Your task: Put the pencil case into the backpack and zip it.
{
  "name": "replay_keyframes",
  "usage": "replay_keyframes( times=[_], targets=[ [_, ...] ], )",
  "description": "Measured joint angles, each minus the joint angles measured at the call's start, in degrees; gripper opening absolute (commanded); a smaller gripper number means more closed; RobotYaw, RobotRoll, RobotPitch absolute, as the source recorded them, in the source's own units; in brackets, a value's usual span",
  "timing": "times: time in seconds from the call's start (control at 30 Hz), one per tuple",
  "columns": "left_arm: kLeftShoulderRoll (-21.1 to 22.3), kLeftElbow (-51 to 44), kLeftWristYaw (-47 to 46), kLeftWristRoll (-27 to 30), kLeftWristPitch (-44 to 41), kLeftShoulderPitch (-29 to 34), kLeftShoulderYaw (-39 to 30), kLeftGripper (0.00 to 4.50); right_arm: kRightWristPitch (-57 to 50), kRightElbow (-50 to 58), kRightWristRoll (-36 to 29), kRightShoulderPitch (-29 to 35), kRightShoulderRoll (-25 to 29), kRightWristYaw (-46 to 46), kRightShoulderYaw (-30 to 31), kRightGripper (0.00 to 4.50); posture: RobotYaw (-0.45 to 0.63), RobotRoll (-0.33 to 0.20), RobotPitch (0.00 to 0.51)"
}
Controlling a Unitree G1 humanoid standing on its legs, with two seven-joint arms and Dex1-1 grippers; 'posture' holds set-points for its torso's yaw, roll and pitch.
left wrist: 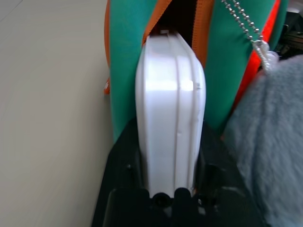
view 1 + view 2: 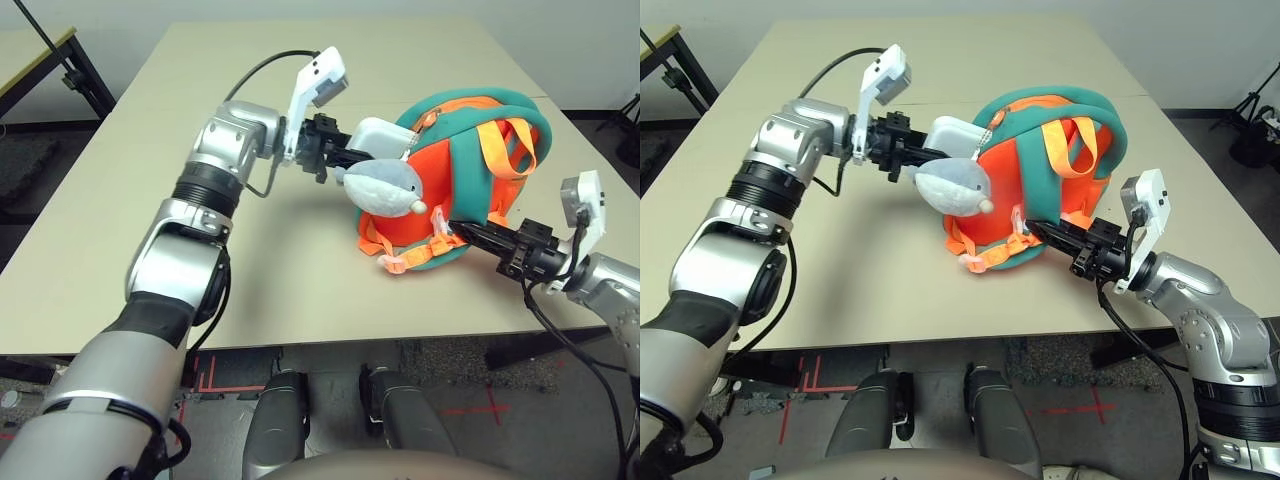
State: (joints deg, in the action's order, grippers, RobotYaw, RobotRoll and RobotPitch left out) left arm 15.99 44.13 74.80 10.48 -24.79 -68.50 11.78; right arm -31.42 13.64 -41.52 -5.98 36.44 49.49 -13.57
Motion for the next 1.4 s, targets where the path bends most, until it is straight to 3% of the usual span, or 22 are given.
replay_keyframes(
  times=[0.13, 0.17, 0.63, 0.77, 1.03, 1.4],
  targets=[
    [0.12, -0.09, -0.27, 0.05, -0.73, 0.23, -0.26, 4.28, 0.14, -0.01, 0.19, 0.03, -0.12, -0.04, 0.26, 0.01, 0.04, 0.0, 0.101],
    [0.42, -0.13, -0.22, 0.1, -1.02, 0.23, -0.49, 4.5, 0.22, -0.02, 0.21, 0.02, -0.12, -0.03, 0.3, 0.01, 0.04, 0.0, 0.101],
    [8.04, -8.62, -1.08, 2.62, -7.52, 0.76, -6.34, 4.5, 0.82, -1.43, 1.58, -1.84, -0.1, 0.86, 1.38, 0.01, 0.07, 0.0, 0.101],
    [8.18, -11.49, -1.94, 3.67, -9.65, 3.12, -6.81, 3.2, 0.84, -1.73, 1.66, -2.01, -0.07, 1.07, 1.54, 0.01, 0.07, 0.0, 0.105],
    [6.64, -15.04, -2.87, 5.7, -12.0, 5.05, -6.8, 0.04, 0.89, -1.92, 1.95, -2.11, -0.01, 1.31, 1.52, 0.01, 0.05, 0.0, 0.106],
    [3.08, -14.19, -3.82, 6.16, -11.6, 5.34, -6.28, 0.0, 0.86, -0.55, 1.89, -1.02, 0.03, 0.59, 1.34, 0.01, 0.03, 0.0, 0.106]
  ],
)
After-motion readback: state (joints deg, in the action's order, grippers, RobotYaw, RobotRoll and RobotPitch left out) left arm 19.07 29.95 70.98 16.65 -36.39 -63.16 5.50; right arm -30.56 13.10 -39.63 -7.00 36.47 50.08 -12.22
